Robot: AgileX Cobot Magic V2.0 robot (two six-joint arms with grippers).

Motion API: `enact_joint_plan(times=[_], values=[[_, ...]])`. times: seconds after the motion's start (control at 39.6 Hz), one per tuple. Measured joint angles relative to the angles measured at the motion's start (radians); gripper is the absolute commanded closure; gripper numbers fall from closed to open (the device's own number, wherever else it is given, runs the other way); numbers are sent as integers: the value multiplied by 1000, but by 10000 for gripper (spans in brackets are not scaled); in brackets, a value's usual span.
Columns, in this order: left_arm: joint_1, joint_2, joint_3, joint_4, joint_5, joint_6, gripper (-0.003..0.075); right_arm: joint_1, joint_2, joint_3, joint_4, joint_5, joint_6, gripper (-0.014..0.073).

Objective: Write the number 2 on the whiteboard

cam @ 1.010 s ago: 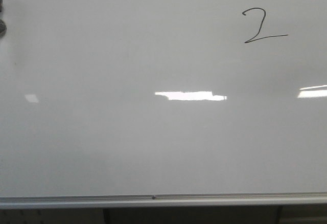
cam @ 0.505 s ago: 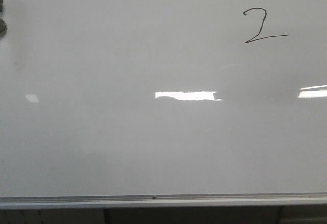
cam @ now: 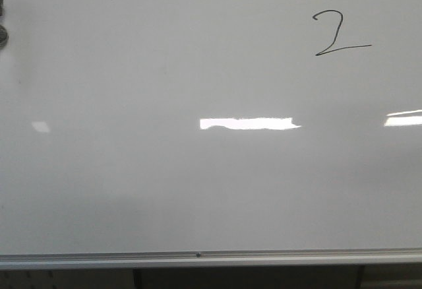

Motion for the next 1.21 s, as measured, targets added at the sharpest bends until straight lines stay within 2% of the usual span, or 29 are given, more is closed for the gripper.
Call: enact_joint_plan(times=[0.3, 0.45, 1.21], values=[[0, 0, 0, 0, 0, 0, 740, -29, -68, 222, 15, -261, -4, 660], [0, 0, 0, 0, 0, 0, 740, -29, -68, 241, 24, -332, -4, 660], [0, 0, 0, 0, 0, 0, 740, -29, -68, 241, 25, -381, -6, 660]])
